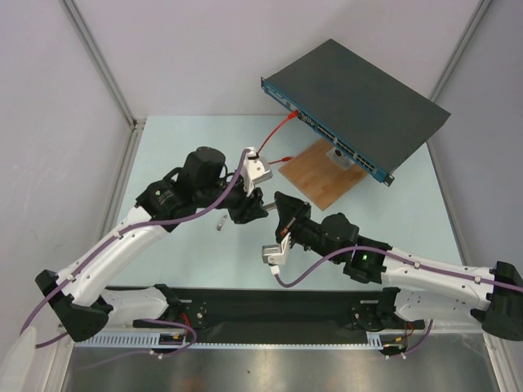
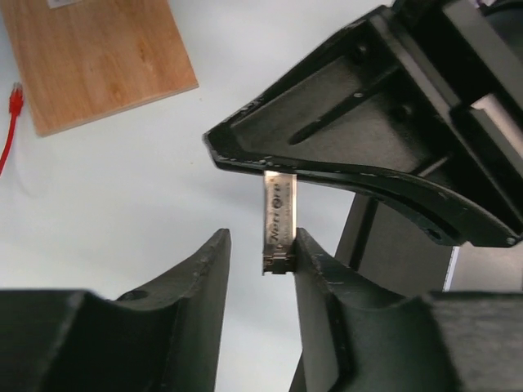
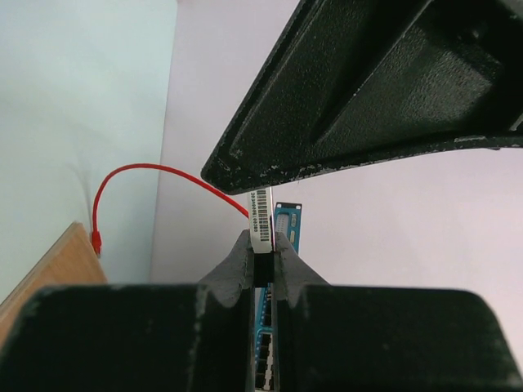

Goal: Insert the plug into the switch port

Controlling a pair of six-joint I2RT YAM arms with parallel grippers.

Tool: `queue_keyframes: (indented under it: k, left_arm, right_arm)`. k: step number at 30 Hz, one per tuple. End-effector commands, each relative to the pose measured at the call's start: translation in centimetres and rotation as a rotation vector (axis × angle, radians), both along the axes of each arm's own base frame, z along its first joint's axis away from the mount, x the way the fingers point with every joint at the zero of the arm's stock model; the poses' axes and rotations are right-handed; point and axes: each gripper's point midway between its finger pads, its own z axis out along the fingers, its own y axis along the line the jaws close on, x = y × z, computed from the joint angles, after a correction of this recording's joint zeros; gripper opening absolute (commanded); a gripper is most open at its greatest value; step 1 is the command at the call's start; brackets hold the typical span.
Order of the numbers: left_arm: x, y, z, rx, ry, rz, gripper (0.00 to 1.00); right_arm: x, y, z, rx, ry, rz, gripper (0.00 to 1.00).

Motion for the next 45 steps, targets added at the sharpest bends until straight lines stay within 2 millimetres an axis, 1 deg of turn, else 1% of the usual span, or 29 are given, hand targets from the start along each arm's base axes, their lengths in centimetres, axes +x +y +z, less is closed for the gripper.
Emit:
queue_keyframes:
  k: [1,2,4,6,7,8,10,14,16,17,18,20,21,22,24,25,26,28,30,31,32,34,35,37,38,39,41,42,45]
  left_arm:
    - [0.1,-0.3,0.4,-0.015,-0.026,-0.008,0.40]
    - [0.2,-0.4,0.5,-0.018,-0.028,-0.009,0.36]
    - [-0.2,-0.5,0.6,-0.025,-0.027,-0.029,0.17]
    - [-0.4,-0.5,0.5,-0.026,-0.021,-0.039,0.01]
    - [-0.4,-0.5,0.6,-0.031,-0.018,-0.035,0.00]
    - [-0.3,-0.5,0.8,-0.037,-0.019,-0.030,0.00]
    - [0.1,-0.5,1.0,-0.048,-0.022,-0.007,0.00]
    - [2.4,-0.5,1.3,-0.048,-0.036,0.050,0.00]
    - [3.9,-0.6,2.6,-0.049,-0.061,0.077,0.00]
    - [5.0,-1.0,2.2,-0.032,-0.051,0.087,0.00]
    - [5.9,-1.1,3.7,-0.052,-0.073,0.103,0.00]
    - [7.5,-1.4,4.3,-0.050,-0.091,0.138,0.00]
    - [8.5,-1.9,4.9,-0.053,-0.107,0.145,0.00]
    - [9.2,-2.2,4.9,-0.048,-0.117,0.150,0.00]
    - [10.6,-3.1,4.7,-0.034,-0.128,0.147,0.00]
    - [11.2,-3.6,5.1,-0.052,-0.146,0.148,0.00]
    - [11.7,-3.9,5.2,-0.060,-0.149,0.156,0.00]
    - [13.4,-4.9,5.2,-0.075,-0.149,0.188,0.01]
    - [14.9,-5.3,5.7,-0.082,-0.153,0.238,0.00]
    - [15.9,-5.9,4.6,-0.063,-0.135,0.250,0.00]
    - [16.3,-6.2,5.3,-0.073,-0.139,0.257,0.00]
    - [17.6,-6.8,4.5,-0.061,-0.131,0.278,0.00]
    - [17.9,-7.1,5.1,-0.077,-0.142,0.278,0.00]
    - [18.2,-7.6,5.0,-0.081,-0.135,0.274,0.00]
    - [18.7,-8.0,4.9,-0.082,-0.134,0.274,0.00]
    - [18.7,-8.1,4.9,-0.082,-0.128,0.273,0.00]
    - [19.0,-8.2,4.7,-0.076,-0.129,0.276,0.00]
    - [19.1,-8.3,4.6,-0.074,-0.129,0.277,0.00]
    - [19.8,-8.2,4.0,-0.058,-0.131,0.301,0.00]
  right_arm:
    - [-0.1,-0.2,2.9,0.082,-0.009,-0.008,0.00]
    - [-0.1,-0.2,2.9,0.081,-0.009,-0.009,0.00]
    - [0.0,-0.2,2.9,0.083,-0.003,-0.012,0.00]
    - [0.1,-0.4,2.8,0.083,0.003,-0.022,0.12]
    - [0.2,-0.4,2.6,0.074,0.011,-0.027,0.23]
    - [0.3,-0.7,2.4,0.077,0.029,-0.041,0.48]
    - [1.3,-1.8,1.5,0.078,0.078,-0.093,0.73]
    - [2.7,-4.7,0.0,0.089,0.155,-0.190,0.93]
    - [2.6,-5.8,-0.4,0.120,0.248,-0.230,0.96]
    - [2.5,-6.2,0.9,0.162,0.292,-0.242,0.99]
    - [2.5,-6.6,1.4,0.238,0.389,-0.265,1.00]
    - [2.5,-7.3,1.0,0.264,0.519,-0.301,1.00]
    - [3.3,-8.3,3.7,0.352,0.542,-0.324,1.00]
    - [2.9,-8.4,3.3,0.406,0.664,-0.331,1.00]
    - [3.5,-8.8,4.3,0.521,0.791,-0.369,1.00]
    - [4.0,-10.4,5.7,0.665,0.913,-0.426,1.00]
    - [3.5,-9.8,5.9,0.704,1.027,-0.376,1.00]
    - [3.2,-10.4,6.9,0.840,1.176,-0.345,1.00]
    - [3.4,-11.4,7.6,0.922,1.217,-0.356,1.00]
    - [4.2,-13.0,7.9,0.984,1.238,-0.381,1.00]
    - [4.4,-13.7,8.2,1.046,1.274,-0.392,1.00]
    - [4.6,-14.9,8.4,1.105,1.359,-0.392,1.00]
    - [6.0,-17.8,8.3,1.225,1.384,-0.461,1.00]
    - [6.2,-18.8,7.5,1.265,1.525,-0.447,1.00]
    - [6.6,-20.4,7.3,1.330,1.558,-0.464,1.00]
    - [7.2,-23.2,7.3,1.451,1.567,-0.499,1.00]
    - [6.9,-24.7,7.1,1.520,1.652,-0.458,1.00]
    - [7.0,-27.0,7.2,1.617,1.641,-0.482,1.00]
    - [6.6,-29.2,6.5,1.715,1.670,-0.476,1.00]
